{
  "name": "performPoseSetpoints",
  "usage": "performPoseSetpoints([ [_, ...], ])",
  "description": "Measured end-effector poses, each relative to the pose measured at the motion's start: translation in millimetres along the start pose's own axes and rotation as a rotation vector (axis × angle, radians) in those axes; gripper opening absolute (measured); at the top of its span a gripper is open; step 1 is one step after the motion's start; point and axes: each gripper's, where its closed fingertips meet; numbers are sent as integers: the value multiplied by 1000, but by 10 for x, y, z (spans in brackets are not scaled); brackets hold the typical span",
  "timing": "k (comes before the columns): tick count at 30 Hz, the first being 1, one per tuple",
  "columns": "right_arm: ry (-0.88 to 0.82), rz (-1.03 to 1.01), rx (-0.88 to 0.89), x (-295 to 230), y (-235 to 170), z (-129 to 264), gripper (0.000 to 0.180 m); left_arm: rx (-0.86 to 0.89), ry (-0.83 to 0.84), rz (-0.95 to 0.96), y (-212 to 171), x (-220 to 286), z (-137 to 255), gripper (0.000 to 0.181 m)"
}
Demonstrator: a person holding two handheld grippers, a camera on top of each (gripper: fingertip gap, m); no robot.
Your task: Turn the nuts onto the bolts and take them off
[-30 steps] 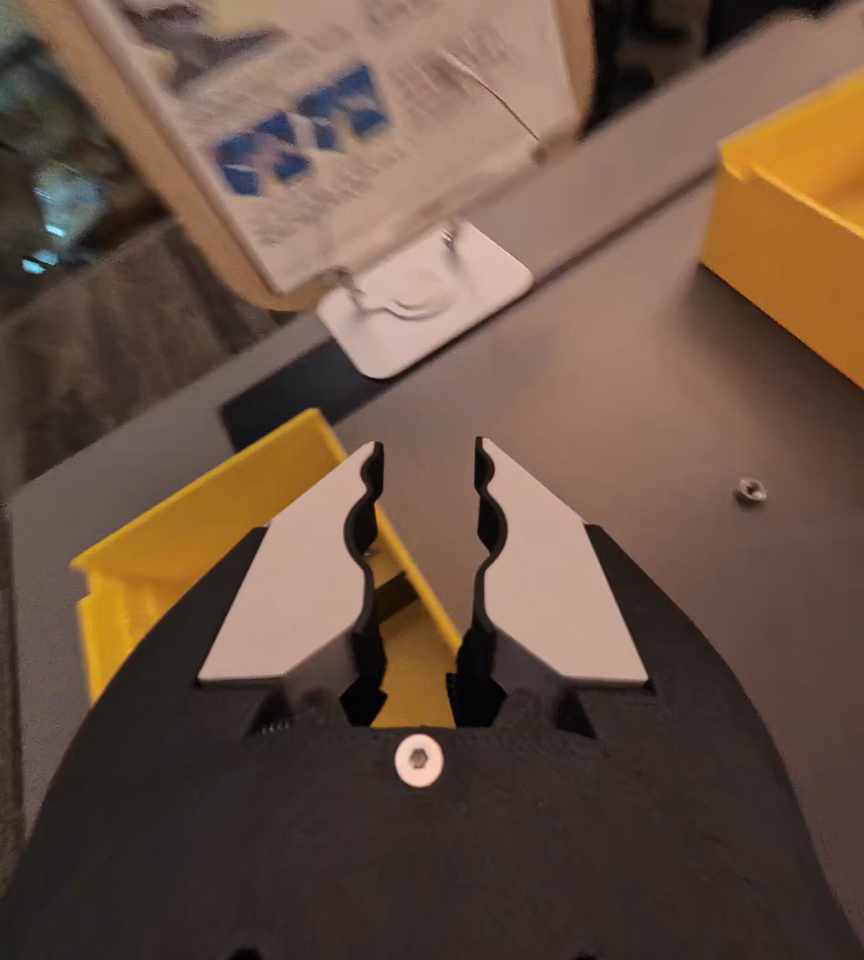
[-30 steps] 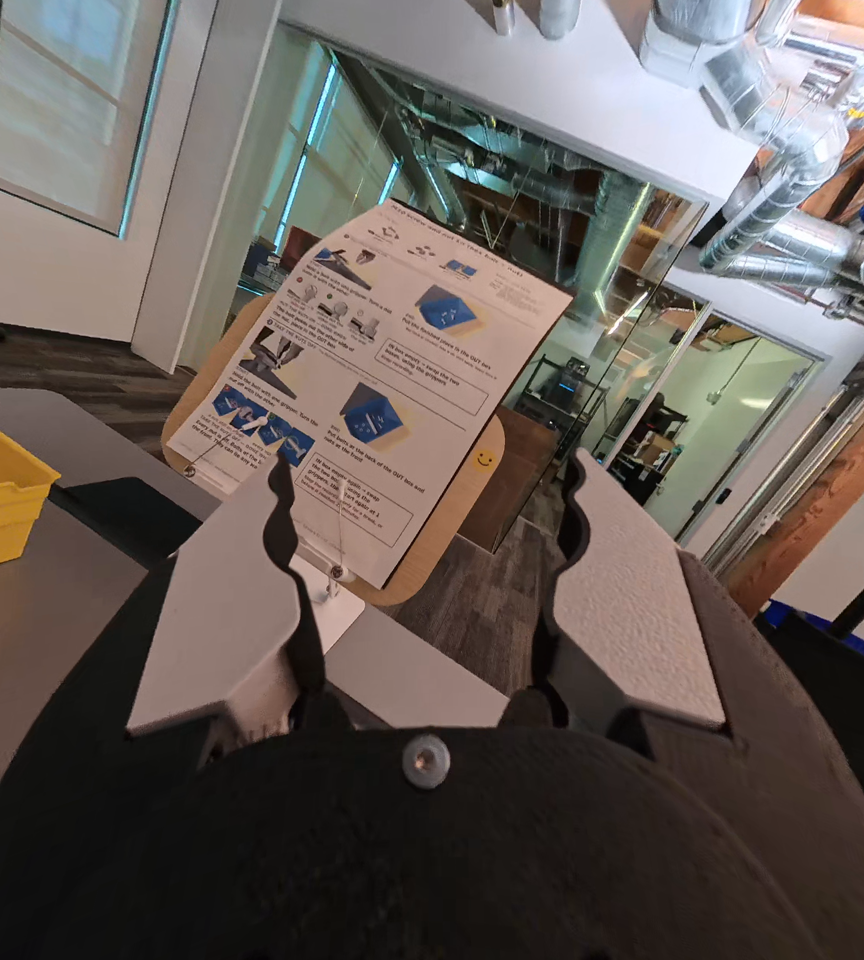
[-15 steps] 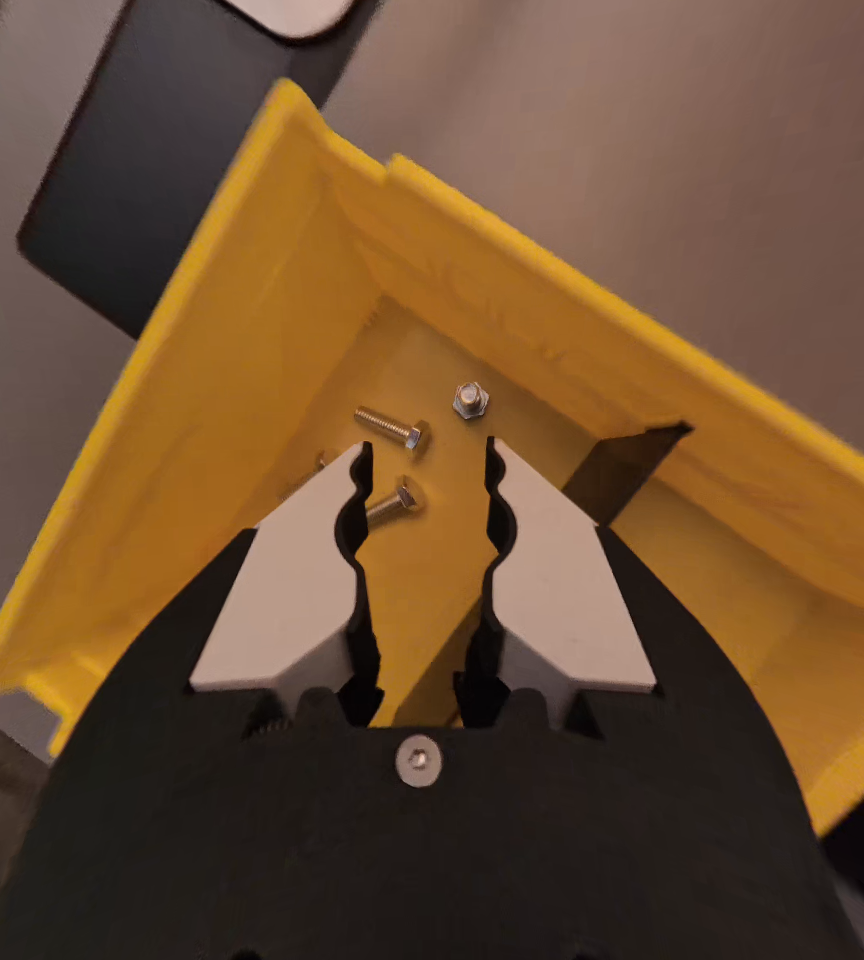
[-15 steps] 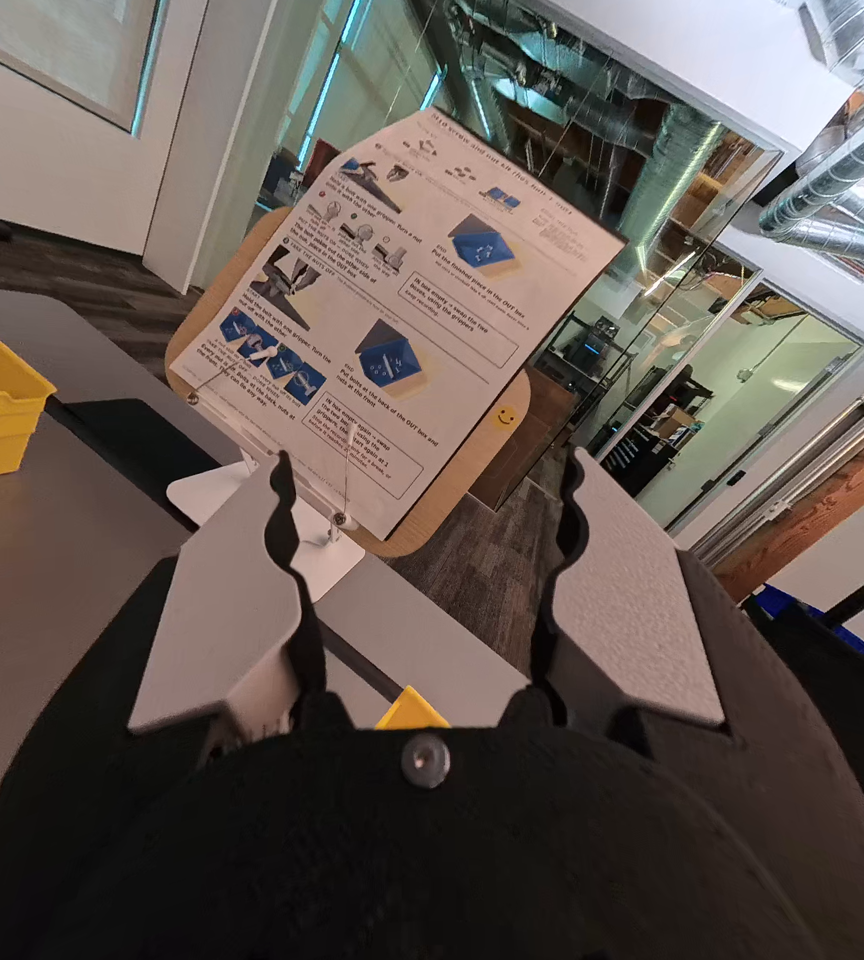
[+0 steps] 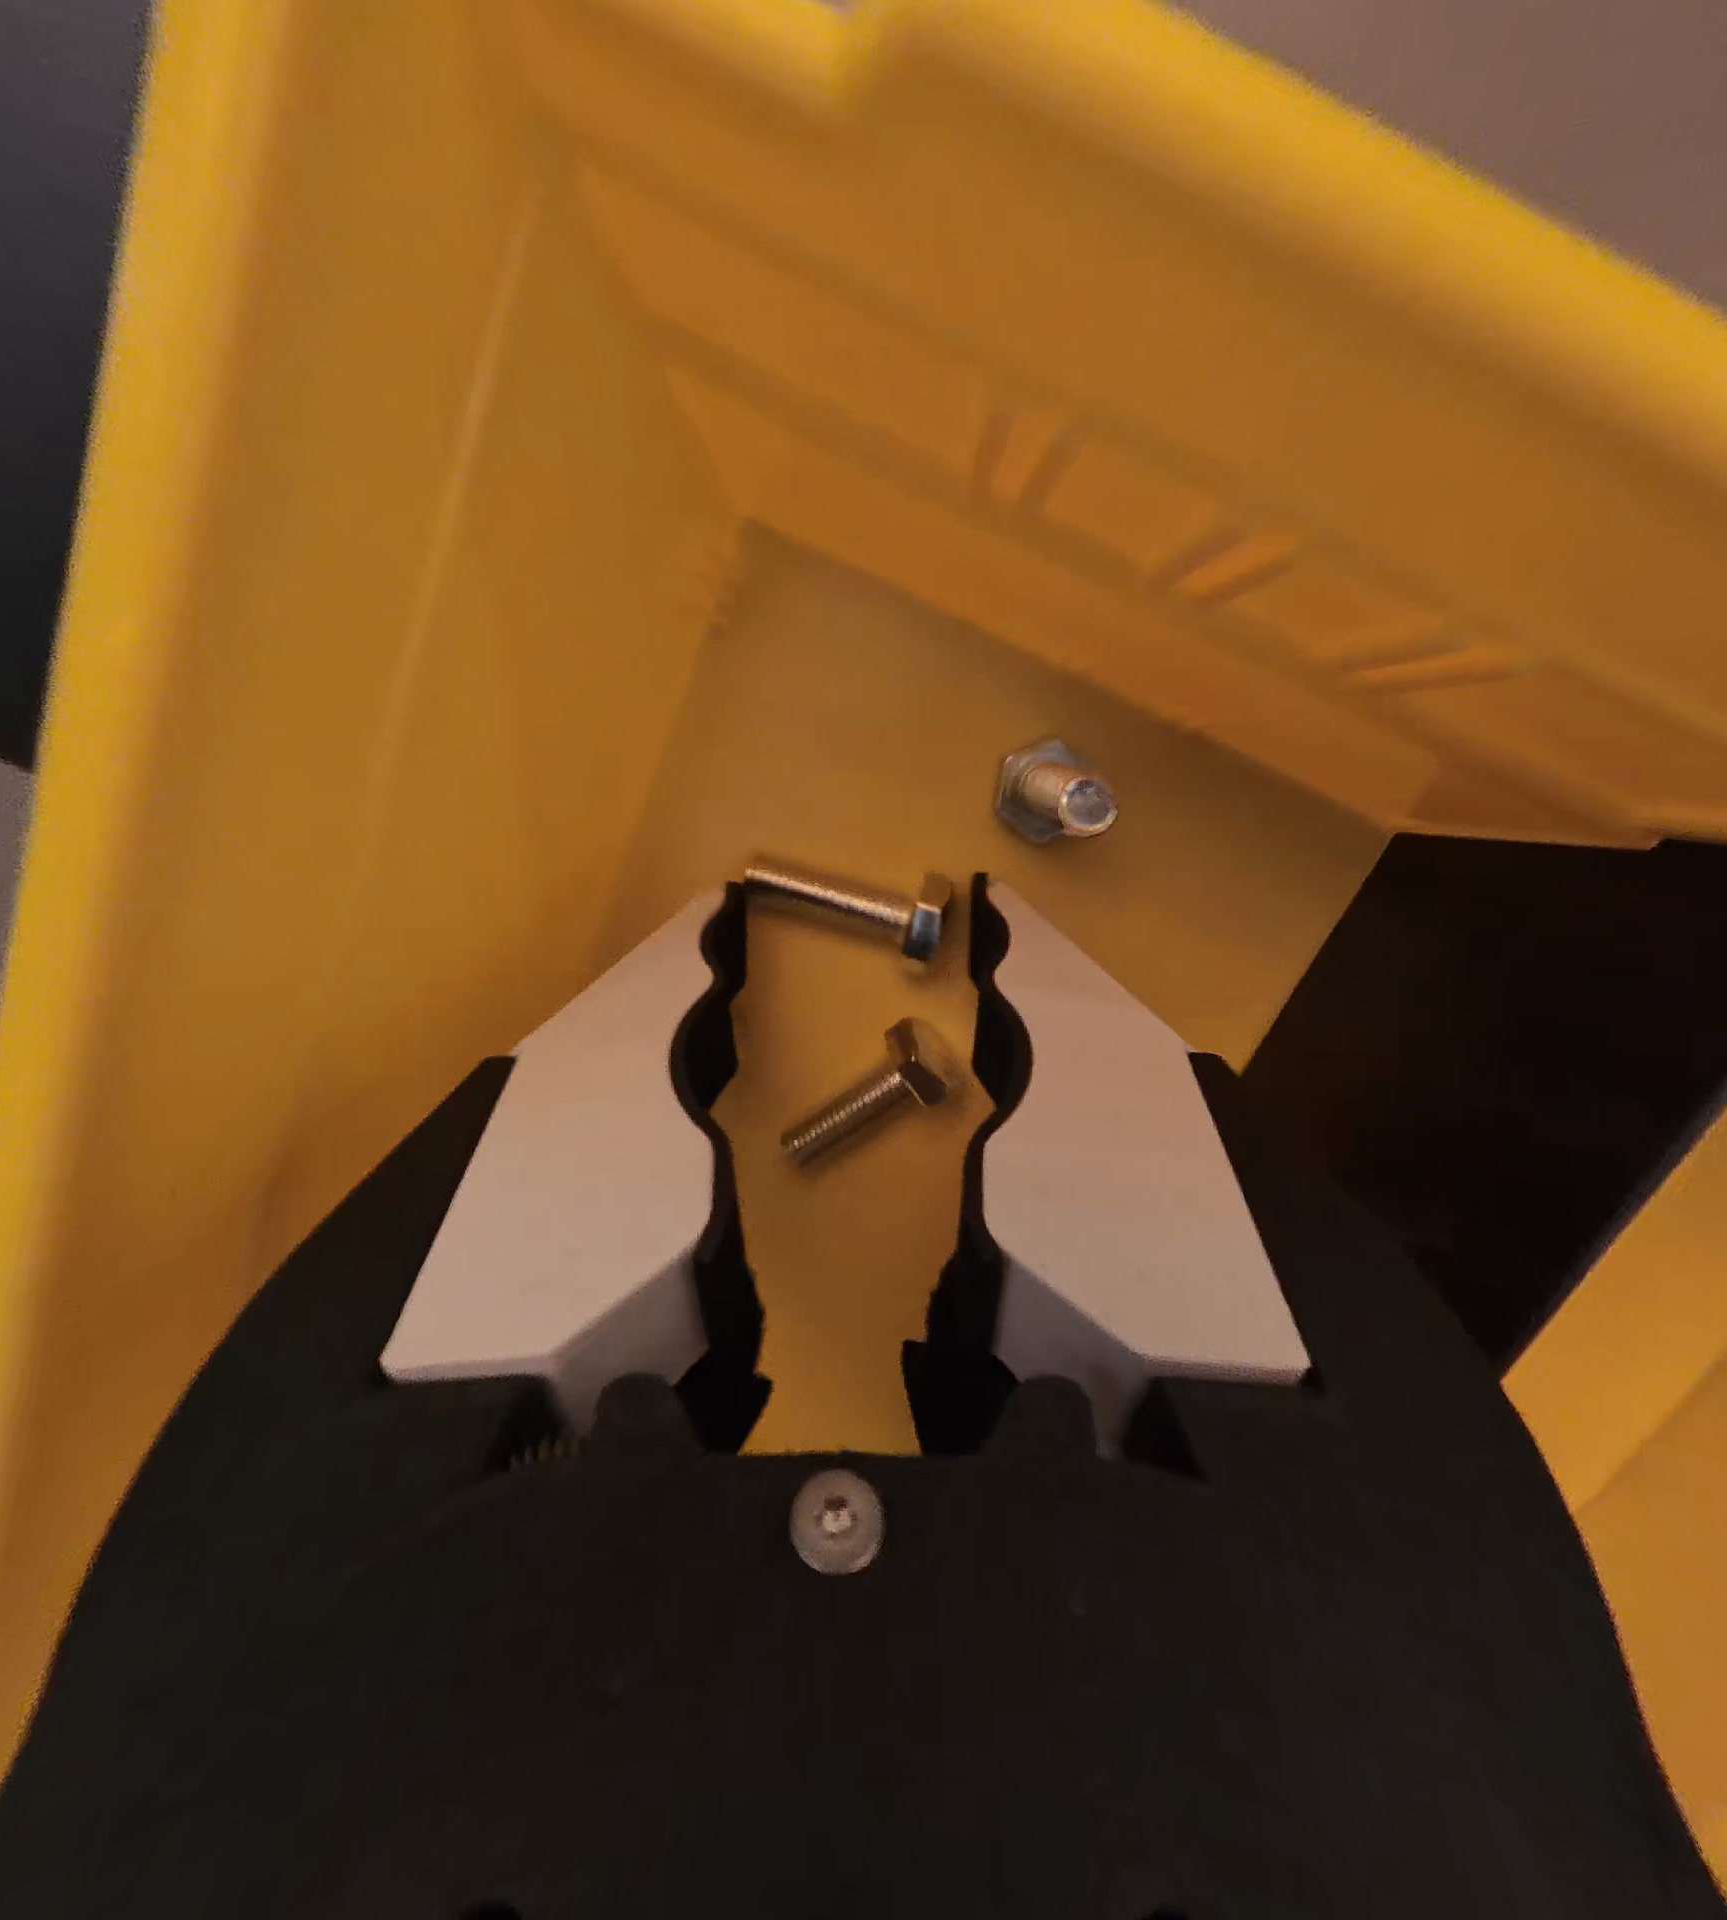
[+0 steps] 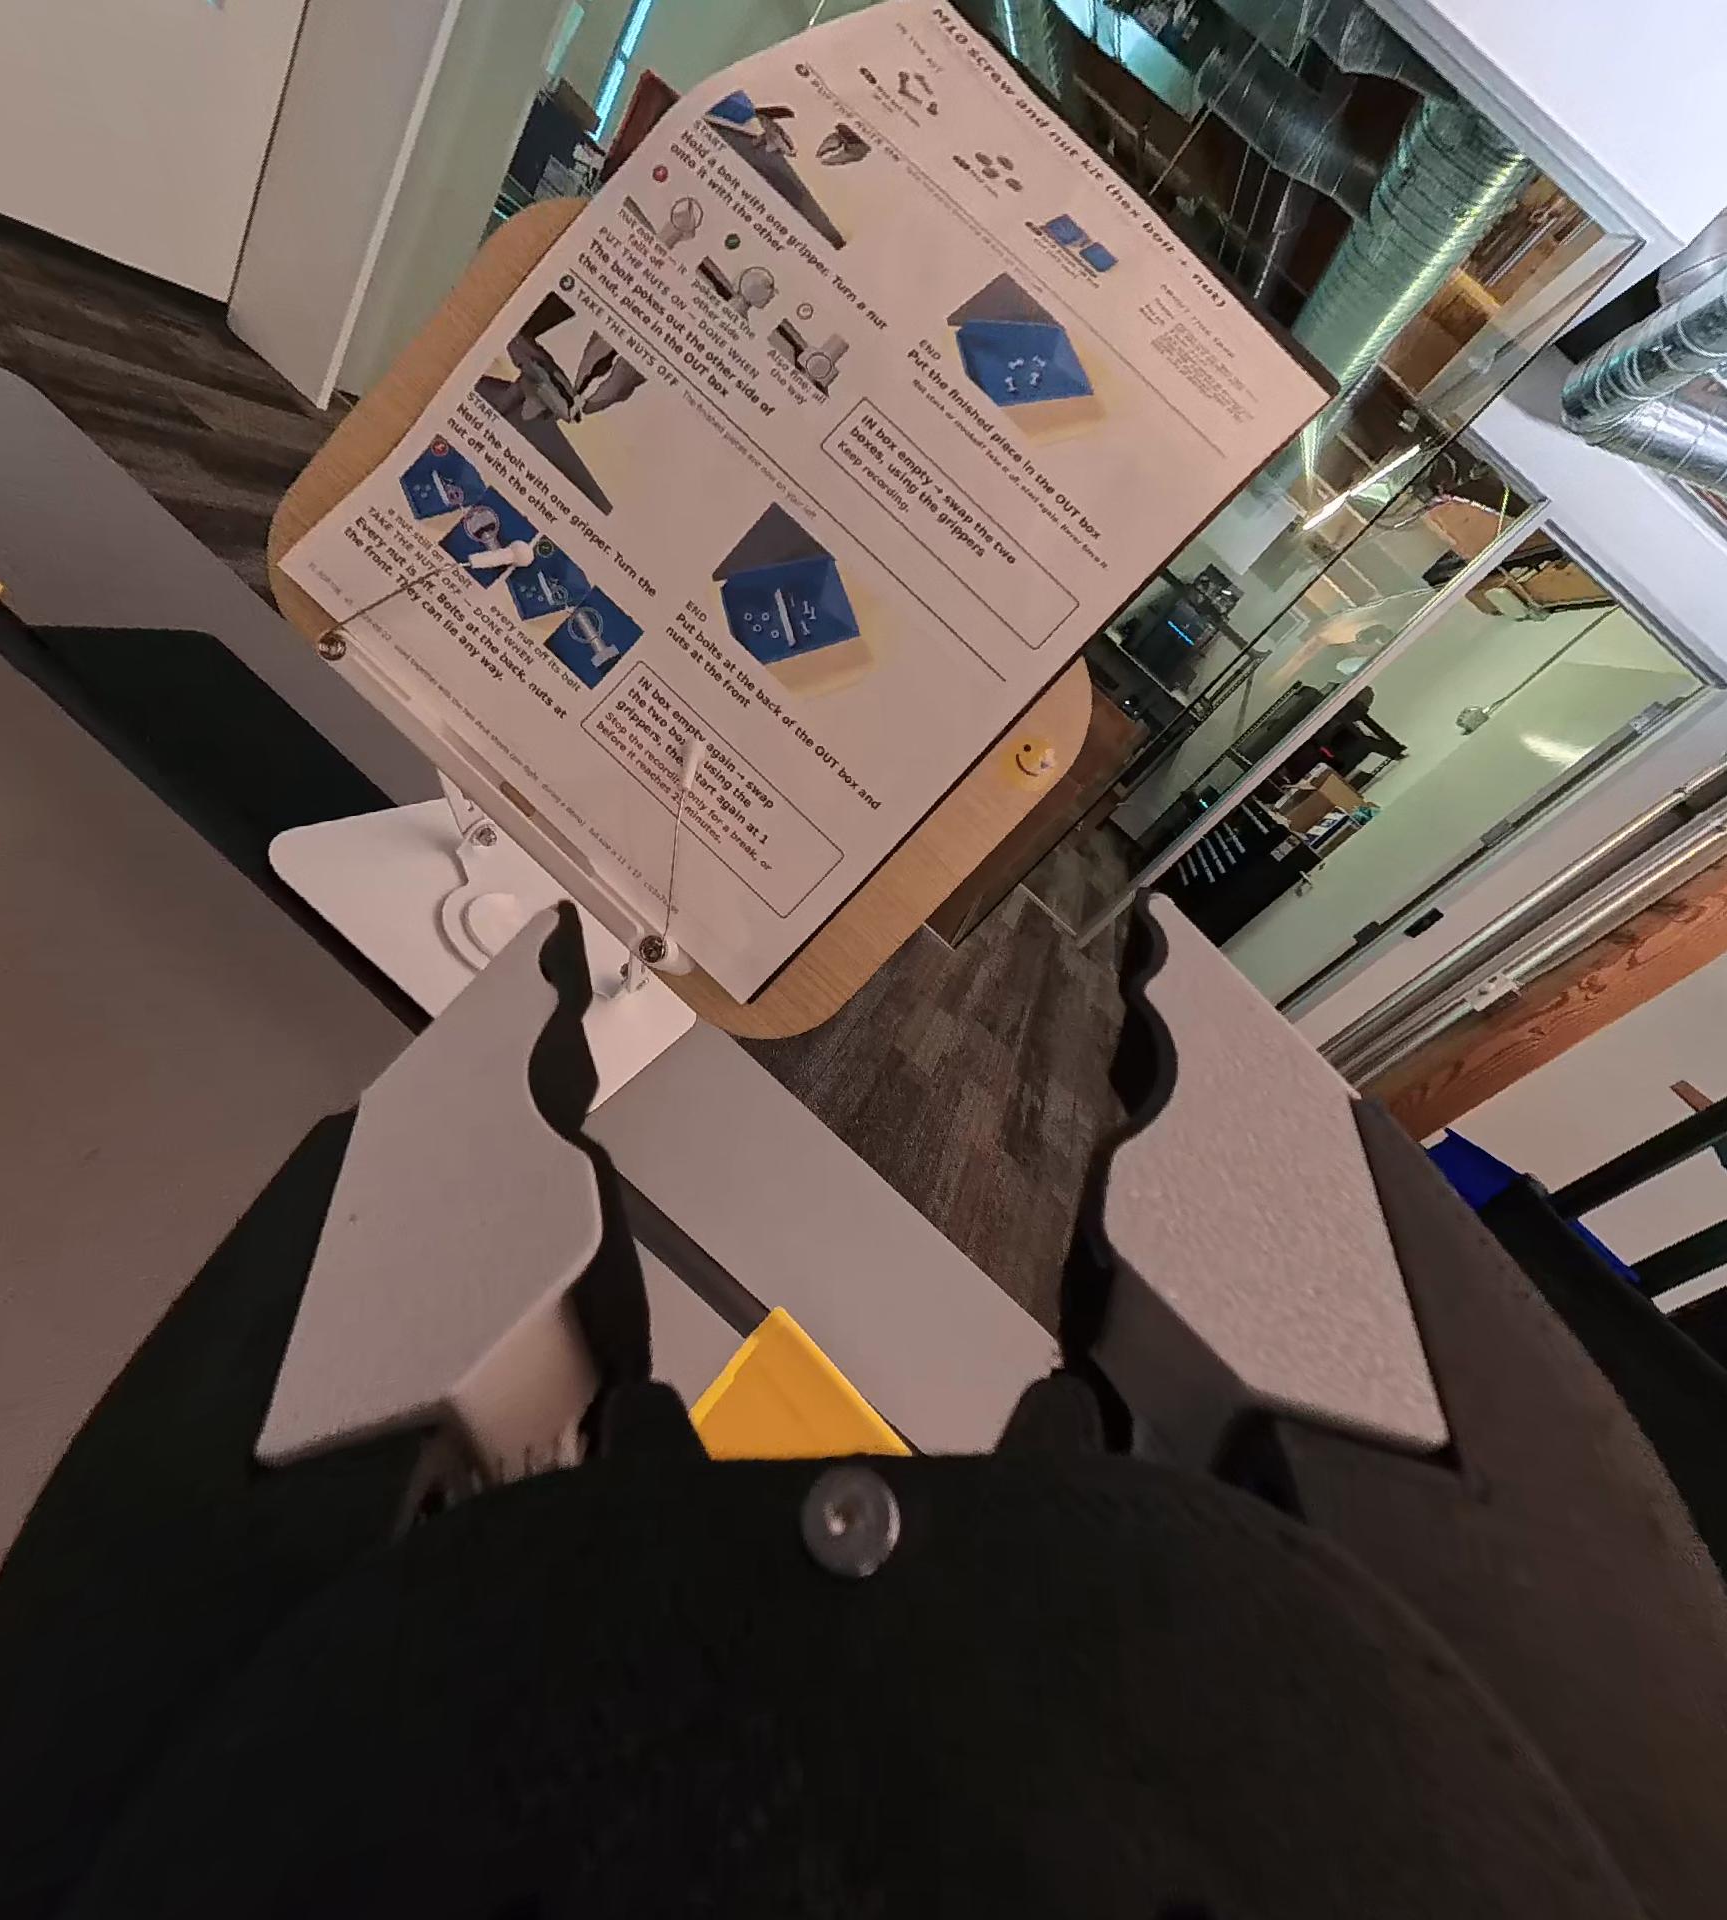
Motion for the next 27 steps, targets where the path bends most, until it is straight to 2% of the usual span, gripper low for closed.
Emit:
performPoseSetpoints([
  [4, 11, 11, -6, -22, 4, -14, 103, 9, -1, 20, 21, 10, 1, 38],
  [7, 31, 6, -9, -61, 8, -38, 103, 44, 84, 19, 40, -41, 103, 38],
  [11, 116, -54, 20, -255, 87, -119, 101, 182, 270, 42, 301, -101, 659, 38],
  [14, 392, -284, 132, -751, 315, -217, 92, 380, 432, 30, 792, 103, 1305, 38],
  [17, 830, -657, 245, -1348, 617, -172, 68, 632, 494, -104, 1426, 728, 1862, 38],
  [20, 1163, -878, 245, -1670, 735, -45, 42, 802, 585, -259, 1912, 1294, 2203, 38],
  [22, 1260, -928, 231, -1734, 747, 21, 39, 869, 607, -313, 2134, 1551, 2319, 38],
  [24, 1266, -915, 236, -1712, 751, 59, 35, 912, 574, -341, 2276, 1746, 2364, 38],
  [25, 1288, -908, 262, -1681, 785, 117, 27, 915, 580, -337, 2315, 1772, 2369, 38],
  [27, 1393, -910, 260, -1709, 822, 273, 28, 932, 565, -345, 2353, 1840, 2352, 38],
])
Point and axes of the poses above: each gripper's, where its closed fingertips meet, z back along the fingers, y out of its top, x = y × z across the jaws, and after that the axes turned 14 degrees about y, right-handed
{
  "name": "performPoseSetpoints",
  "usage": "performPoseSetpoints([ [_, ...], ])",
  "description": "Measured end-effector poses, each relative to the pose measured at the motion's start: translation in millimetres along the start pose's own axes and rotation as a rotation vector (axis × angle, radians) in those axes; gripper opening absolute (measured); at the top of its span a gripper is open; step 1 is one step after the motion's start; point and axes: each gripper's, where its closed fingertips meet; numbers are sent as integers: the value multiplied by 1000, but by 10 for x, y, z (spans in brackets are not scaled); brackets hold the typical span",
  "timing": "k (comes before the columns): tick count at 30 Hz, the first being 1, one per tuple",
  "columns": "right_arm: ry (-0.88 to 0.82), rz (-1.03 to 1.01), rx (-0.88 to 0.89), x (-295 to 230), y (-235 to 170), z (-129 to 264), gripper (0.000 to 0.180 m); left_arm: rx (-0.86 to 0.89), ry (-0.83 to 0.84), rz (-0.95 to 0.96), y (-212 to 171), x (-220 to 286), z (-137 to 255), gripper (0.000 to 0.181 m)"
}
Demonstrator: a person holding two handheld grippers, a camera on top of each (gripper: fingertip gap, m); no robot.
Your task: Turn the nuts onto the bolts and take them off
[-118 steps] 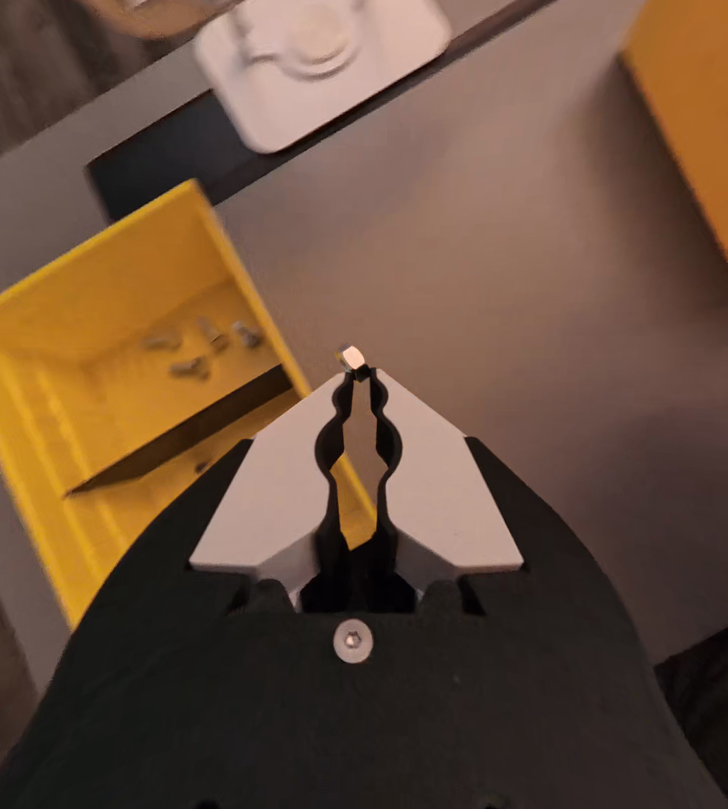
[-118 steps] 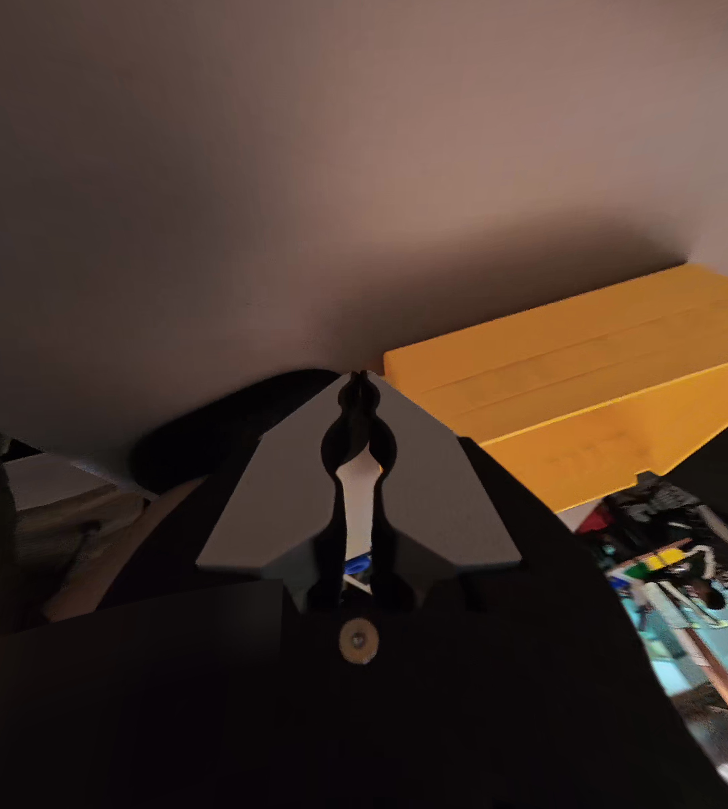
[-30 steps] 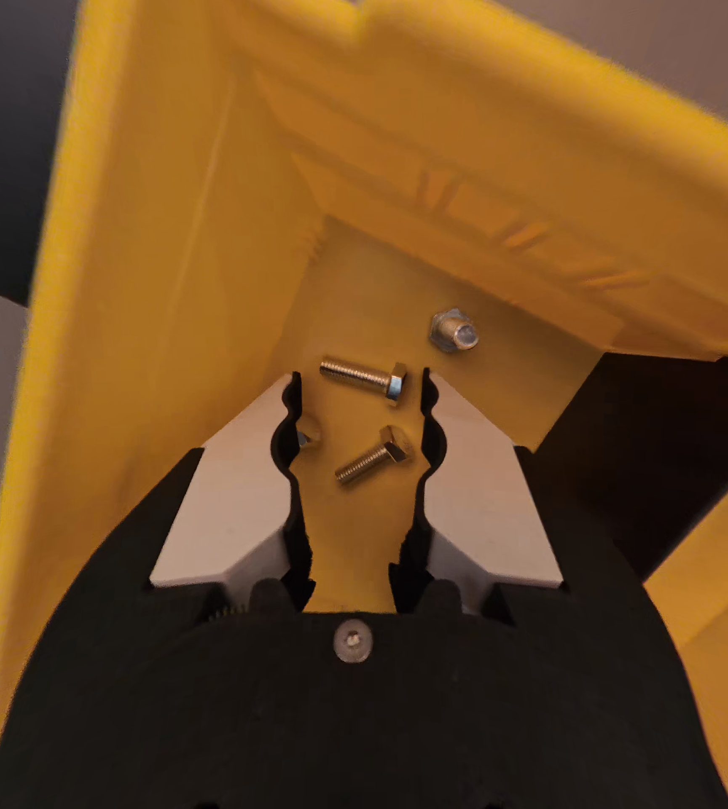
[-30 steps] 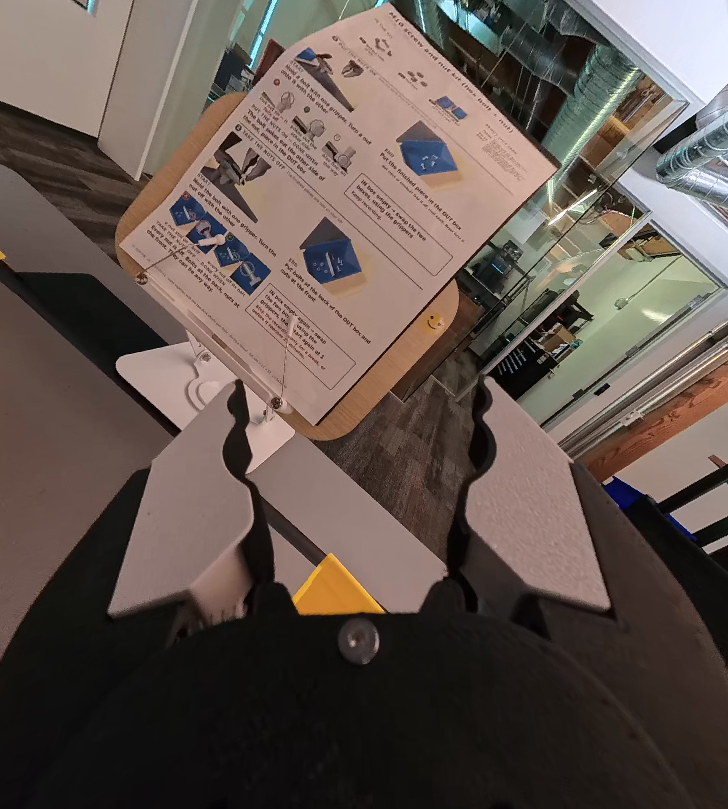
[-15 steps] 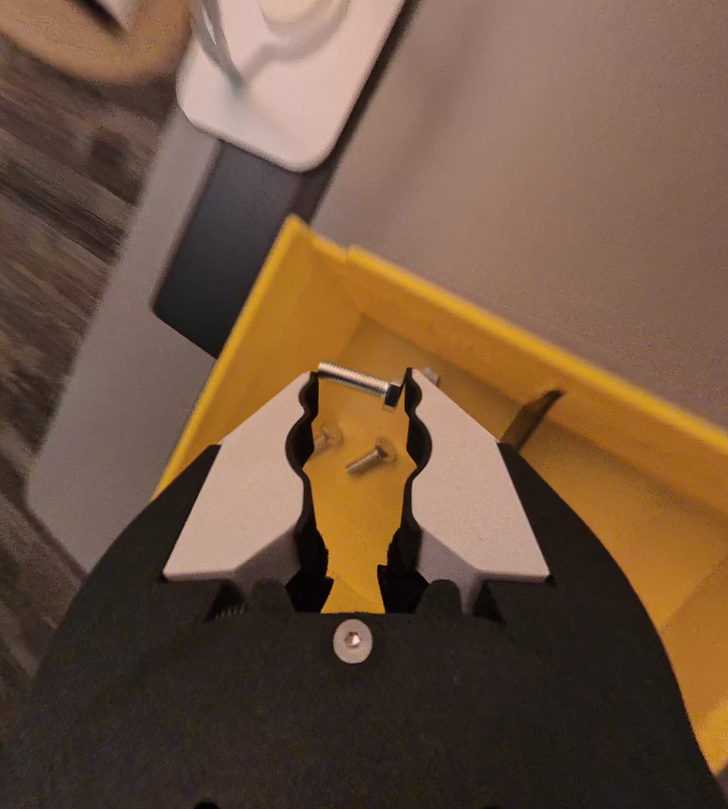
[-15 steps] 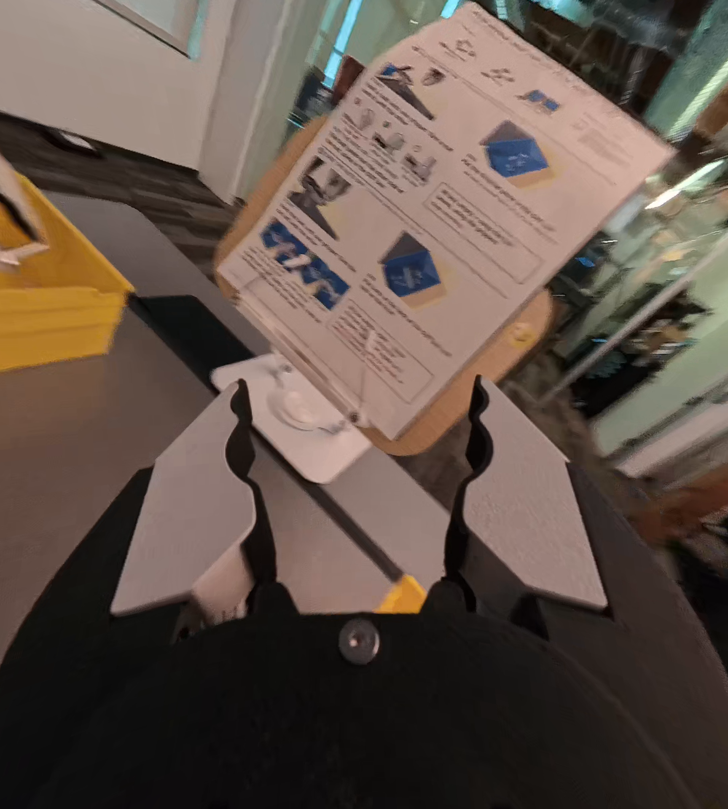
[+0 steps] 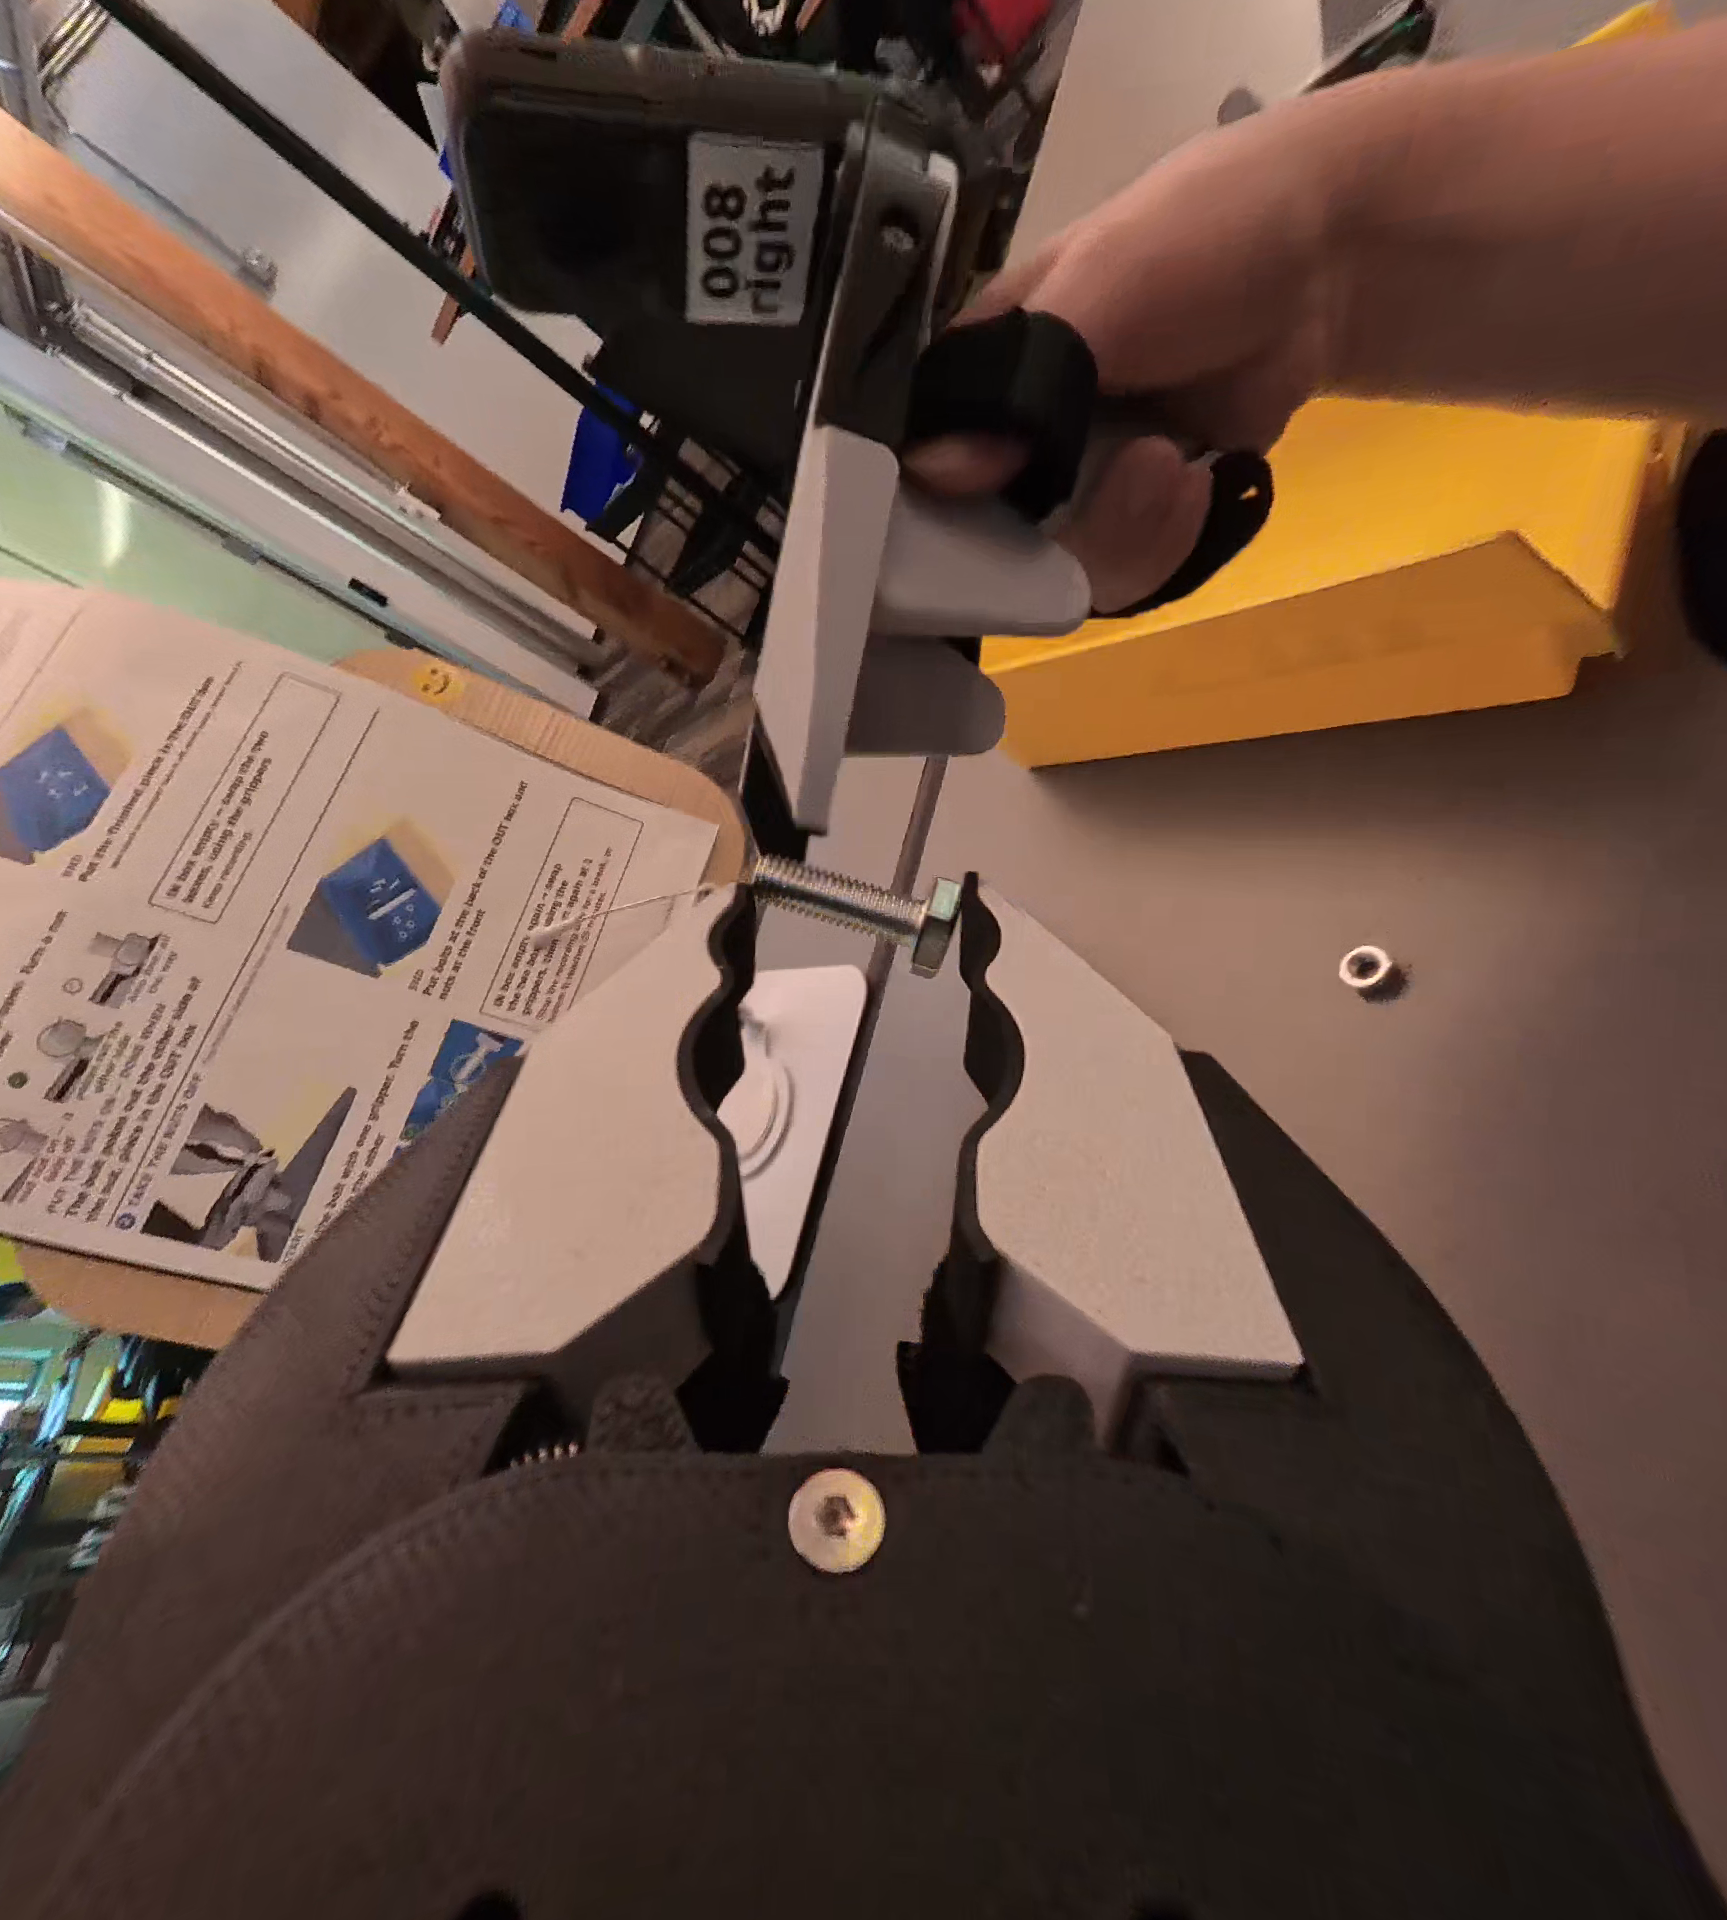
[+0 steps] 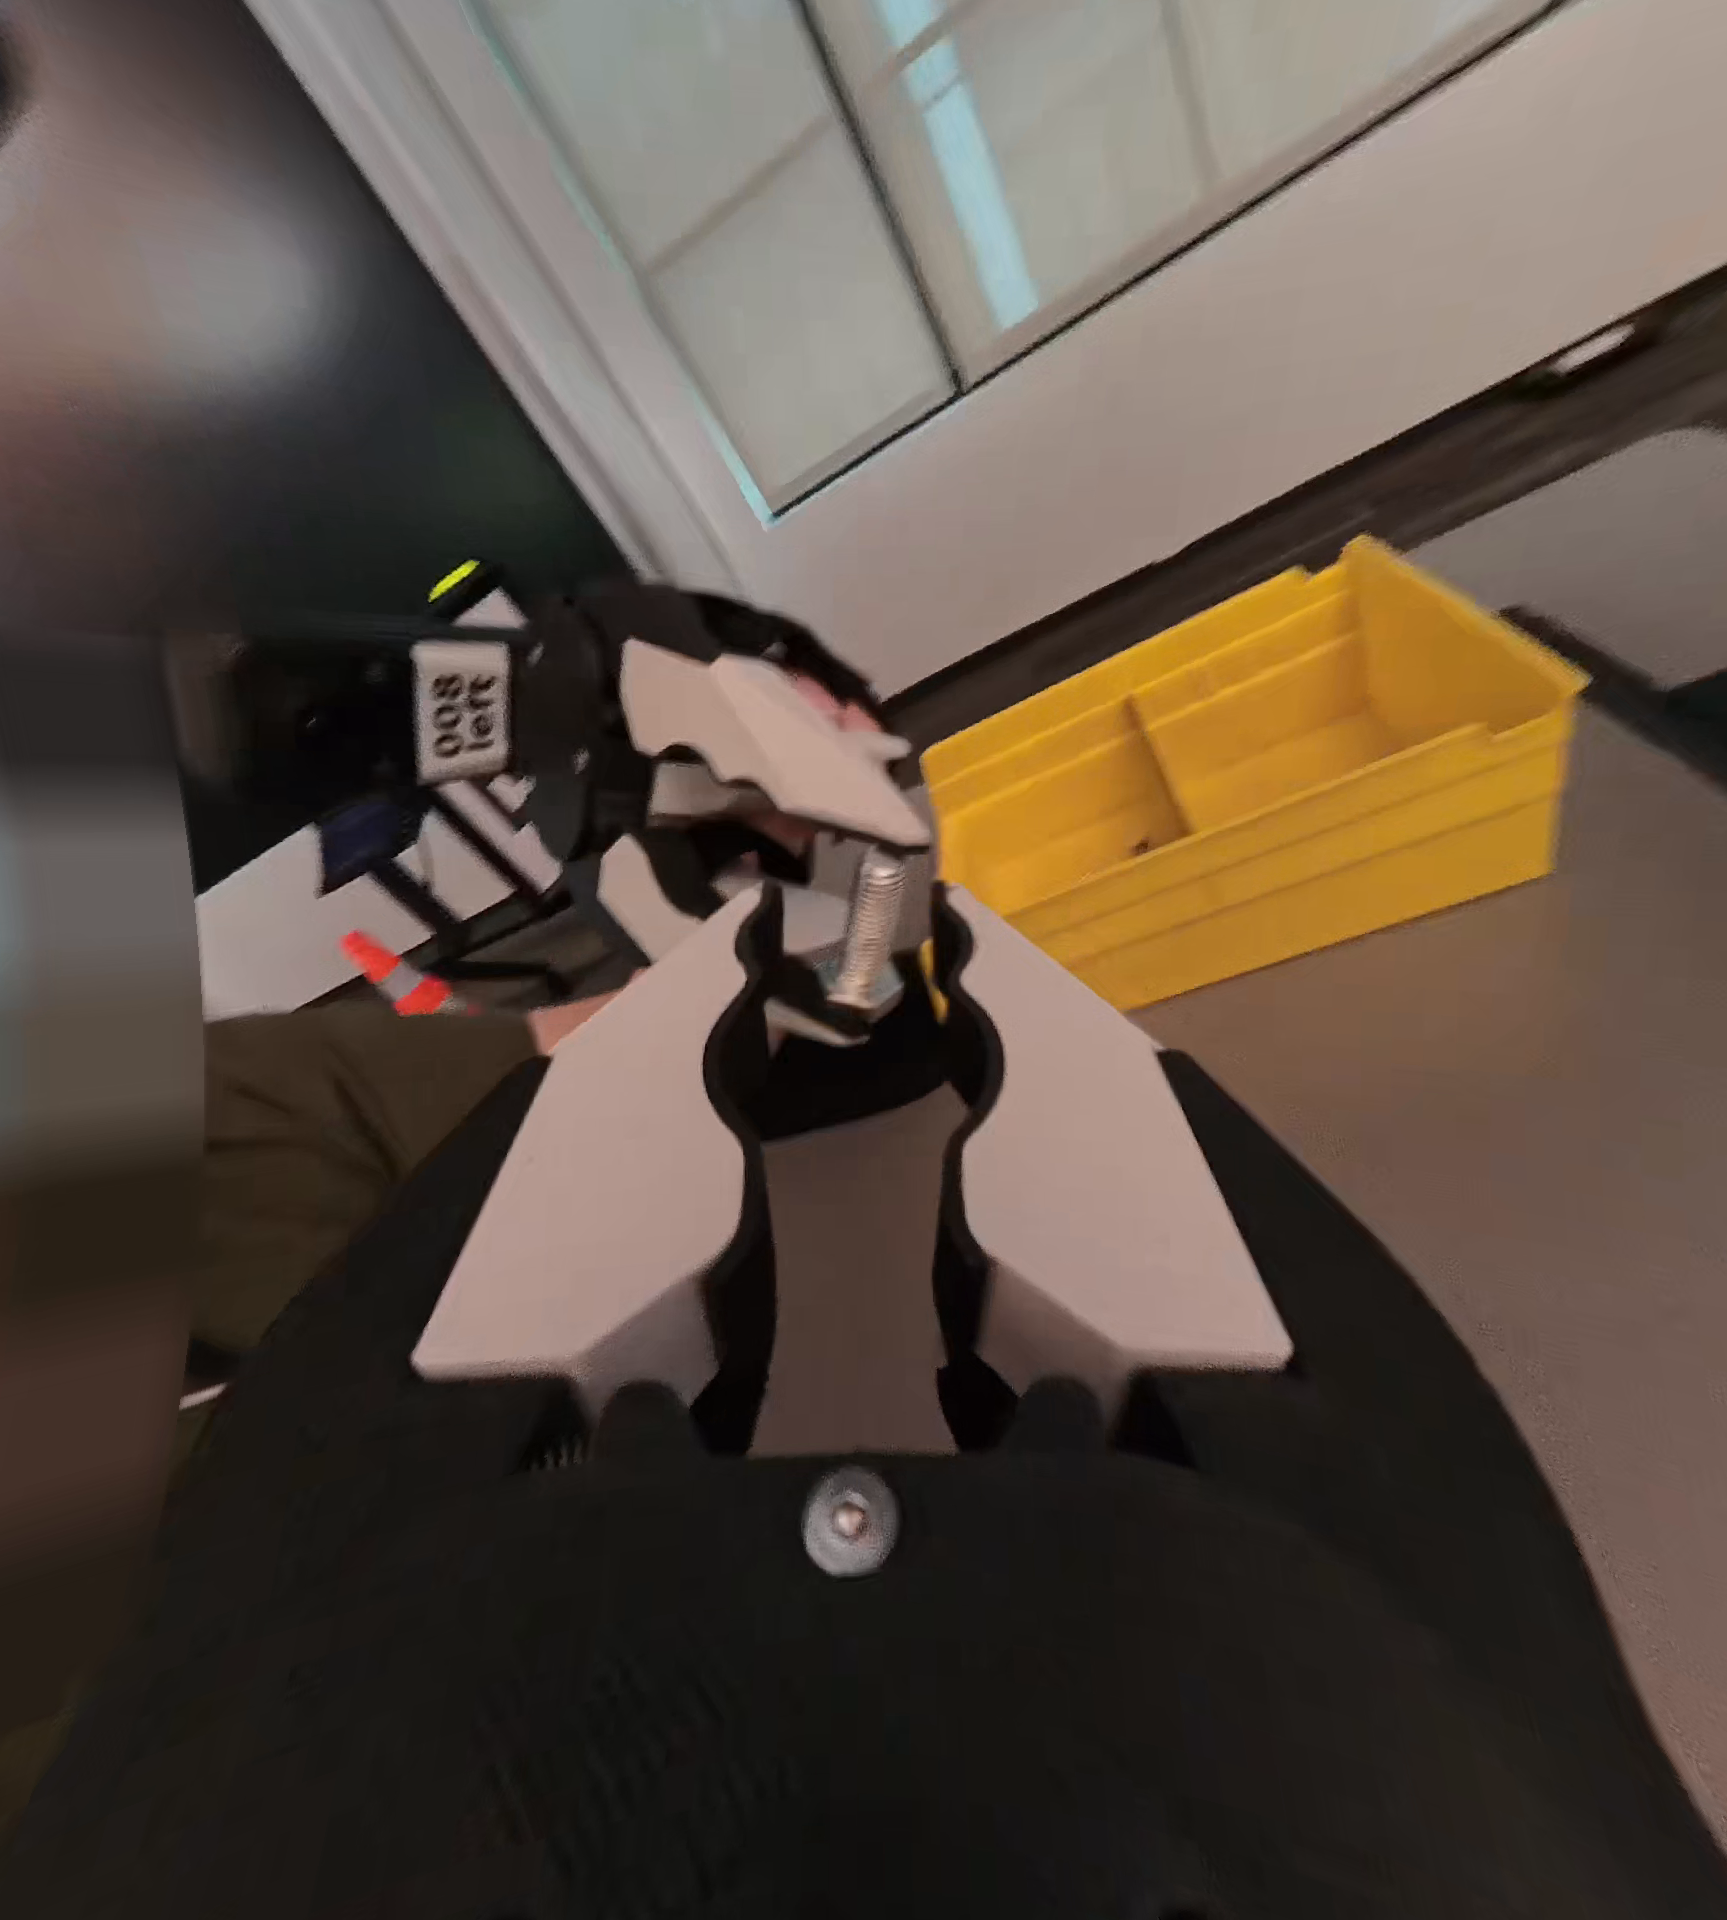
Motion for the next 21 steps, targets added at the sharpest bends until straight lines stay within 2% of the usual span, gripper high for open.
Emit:
performPoseSetpoints([
  [3, 30, -22, -71, -31, -126, -32, 37, -3, -21, 18, -31, 85, -13, 38],
  [5, -20, -12, -64, 81, -120, -33, 21, 5, -34, 13, -59, 144, -12, 38],
  [8, -57, -55, -144, 207, -281, -36, 27, 14, -42, 36, -82, 162, -7, 38],
  [9, -16, -44, -135, 152, -263, -63, 10, 14, -54, 49, -94, 177, -6, 38],
  [12, 0, -27, -129, 126, -244, -84, 9, 47, -53, 90, -81, 148, 18, 38],
  [14, -33, 6, -143, 167, -242, -58, 9, 64, -93, 200, -20, 119, 80, 37],
  [17, -33, 127, -98, 109, -105, -37, 9, 47, -133, 484, 41, -78, 163, 40],
  [19, -10, 178, -62, 20, -25, -52, 8, 27, -245, 676, 80, -56, 196, 44],
  [21, -8, 226, -53, -30, 10, -76, 8, 29, -310, 808, 110, -28, 169, 40],
])
Point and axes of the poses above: each gripper's, where its closed fingertips meet, z back along the fingers, y out of its top, x = y × z across the jaws, and after that the axes turned 14 degrees about y, right-handed
